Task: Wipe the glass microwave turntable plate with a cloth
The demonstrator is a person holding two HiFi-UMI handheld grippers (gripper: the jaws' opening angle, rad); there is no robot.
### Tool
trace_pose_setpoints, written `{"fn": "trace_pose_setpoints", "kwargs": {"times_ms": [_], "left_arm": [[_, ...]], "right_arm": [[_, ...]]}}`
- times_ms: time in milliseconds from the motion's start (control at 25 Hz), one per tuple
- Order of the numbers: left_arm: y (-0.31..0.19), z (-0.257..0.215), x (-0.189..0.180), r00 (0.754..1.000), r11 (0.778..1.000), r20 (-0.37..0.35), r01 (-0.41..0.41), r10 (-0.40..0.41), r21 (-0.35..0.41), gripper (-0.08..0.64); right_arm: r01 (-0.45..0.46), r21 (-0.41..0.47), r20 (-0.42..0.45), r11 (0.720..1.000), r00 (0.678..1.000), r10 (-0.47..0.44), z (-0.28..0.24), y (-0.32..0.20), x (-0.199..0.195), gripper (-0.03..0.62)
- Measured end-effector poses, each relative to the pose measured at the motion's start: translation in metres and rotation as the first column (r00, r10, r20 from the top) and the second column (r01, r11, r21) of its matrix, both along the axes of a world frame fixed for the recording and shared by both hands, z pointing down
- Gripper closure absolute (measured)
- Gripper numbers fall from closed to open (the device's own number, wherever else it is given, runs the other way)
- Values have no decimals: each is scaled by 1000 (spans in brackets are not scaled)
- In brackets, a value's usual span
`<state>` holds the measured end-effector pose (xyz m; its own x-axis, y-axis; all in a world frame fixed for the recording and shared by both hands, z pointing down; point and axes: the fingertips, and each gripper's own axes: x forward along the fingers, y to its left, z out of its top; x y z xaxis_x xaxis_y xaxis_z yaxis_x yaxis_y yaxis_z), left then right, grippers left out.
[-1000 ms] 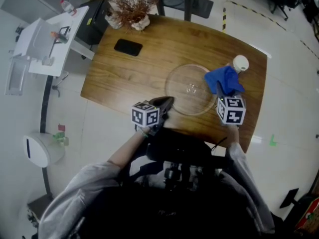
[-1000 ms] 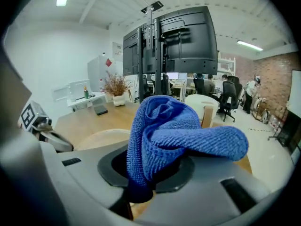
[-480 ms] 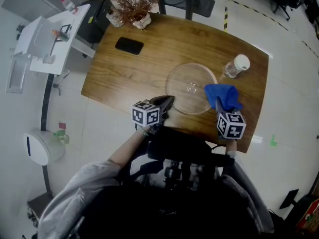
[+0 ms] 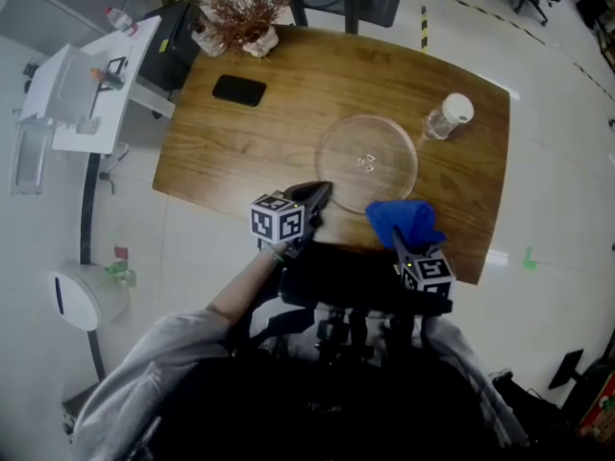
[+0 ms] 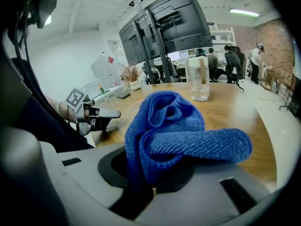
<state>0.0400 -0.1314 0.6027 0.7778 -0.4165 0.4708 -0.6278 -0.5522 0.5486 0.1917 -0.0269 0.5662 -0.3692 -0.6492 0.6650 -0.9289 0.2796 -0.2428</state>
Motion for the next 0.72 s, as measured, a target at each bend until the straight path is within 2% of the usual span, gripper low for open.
{"fn": "trace_pose_setpoints", "kwargs": {"times_ms": [120, 320, 520, 720], "left_arm": [[2, -1, 3, 1000, 1000, 4, -19, 19, 12, 568], [7, -5, 5, 999, 997, -2, -53, 54, 48, 567], [9, -8, 4, 998, 994, -7, -58, 59, 91, 568], [12, -9, 5, 996, 988, 20, -89, 87, 128, 567]], "right_arm": [[57, 4, -42, 998, 998, -57, -1, -1, -10, 506], [54, 20, -27, 998, 998, -54, -8, -4, -17, 506], [-20, 17, 17, 1000, 1000, 20, -9, -4, -13, 506], [-121, 8, 110, 993, 987, 120, -6, -1, -5, 508]]}}
